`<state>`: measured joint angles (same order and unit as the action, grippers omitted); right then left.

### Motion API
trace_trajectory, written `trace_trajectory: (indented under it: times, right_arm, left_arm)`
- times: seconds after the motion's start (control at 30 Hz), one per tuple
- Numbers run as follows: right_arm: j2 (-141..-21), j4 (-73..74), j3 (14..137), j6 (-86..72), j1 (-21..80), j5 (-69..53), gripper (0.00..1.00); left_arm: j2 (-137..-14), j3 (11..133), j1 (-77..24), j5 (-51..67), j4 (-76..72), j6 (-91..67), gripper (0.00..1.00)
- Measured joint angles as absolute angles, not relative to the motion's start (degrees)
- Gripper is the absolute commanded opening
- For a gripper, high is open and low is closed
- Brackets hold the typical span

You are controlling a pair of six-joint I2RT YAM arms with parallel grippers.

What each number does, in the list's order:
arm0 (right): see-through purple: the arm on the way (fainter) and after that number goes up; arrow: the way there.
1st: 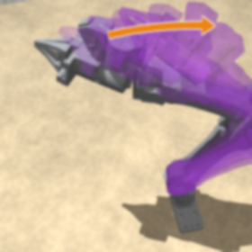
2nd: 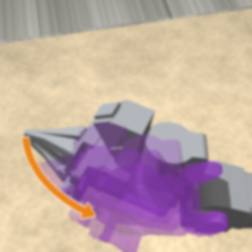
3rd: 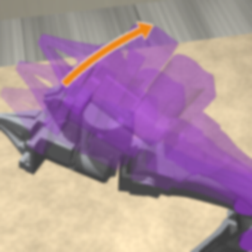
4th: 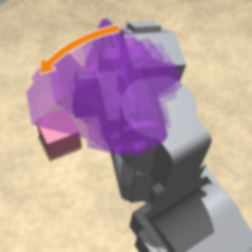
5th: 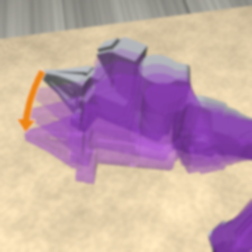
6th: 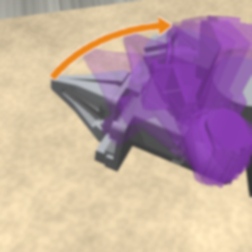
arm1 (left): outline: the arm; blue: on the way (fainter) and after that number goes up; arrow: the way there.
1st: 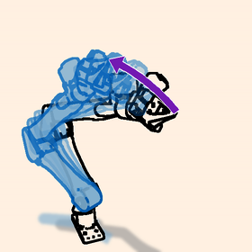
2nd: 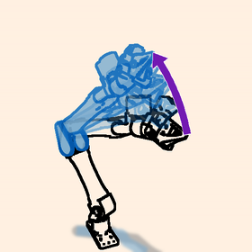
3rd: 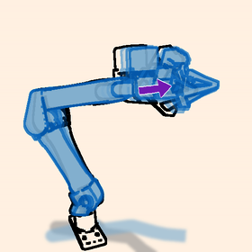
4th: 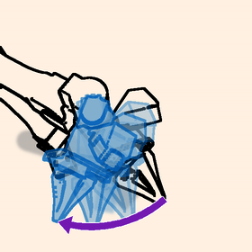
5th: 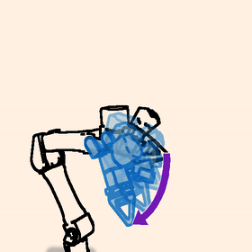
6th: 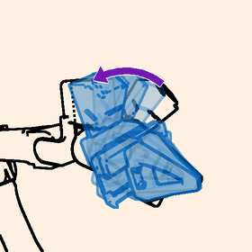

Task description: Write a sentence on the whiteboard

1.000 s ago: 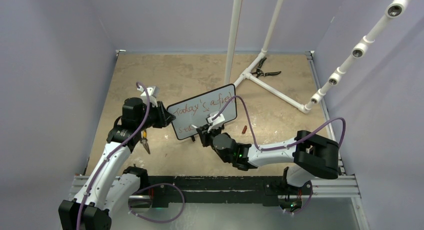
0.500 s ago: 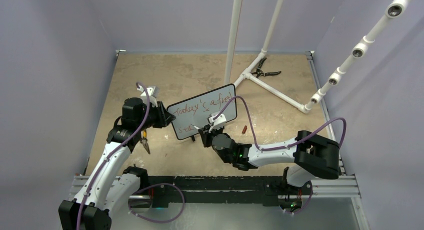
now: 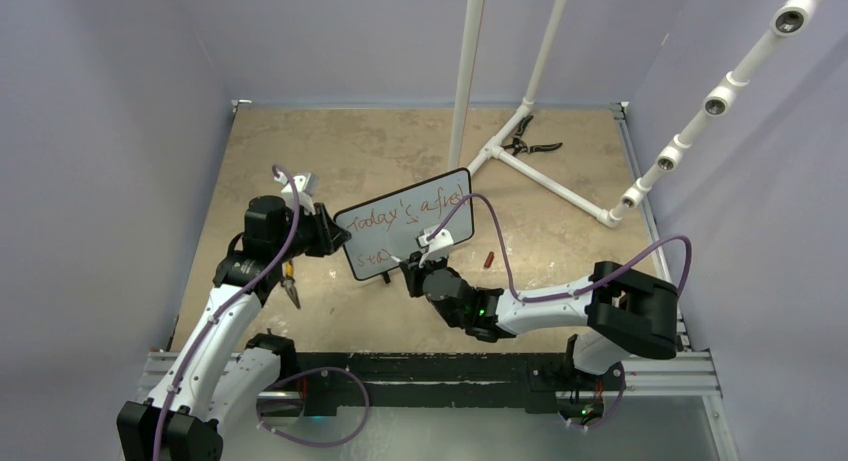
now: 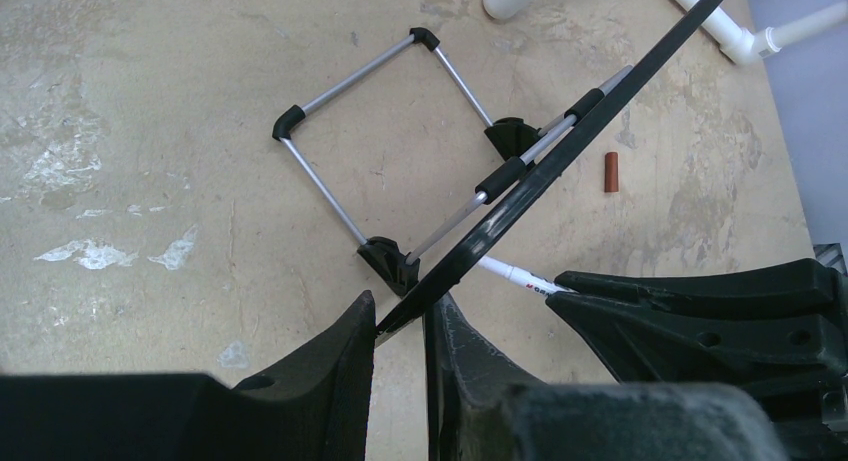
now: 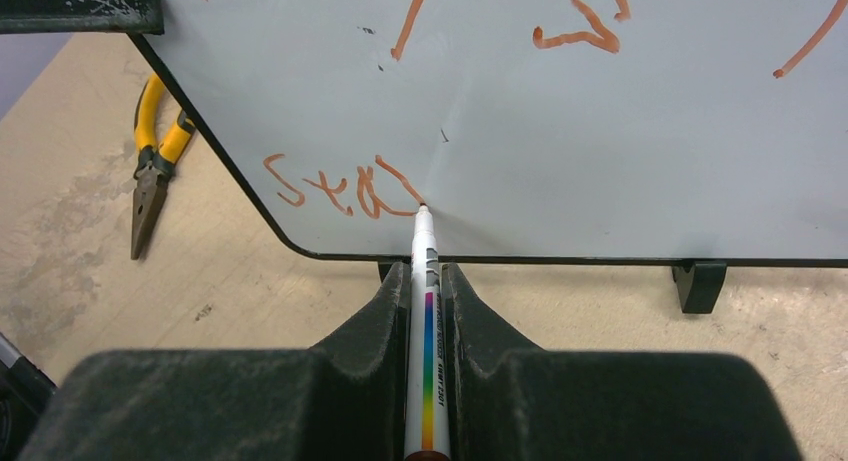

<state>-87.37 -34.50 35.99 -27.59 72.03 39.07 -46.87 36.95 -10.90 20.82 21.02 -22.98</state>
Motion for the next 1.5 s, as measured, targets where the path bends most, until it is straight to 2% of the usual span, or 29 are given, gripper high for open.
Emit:
trace_trajectory:
  times: [1.5]
  right_arm:
    - [-83.9,-35.14,34.48,-27.64,71.31,41.32,0.0]
  left_arm:
    - [-46.65,36.86,-10.9,20.86,21.04,-22.98,0.2]
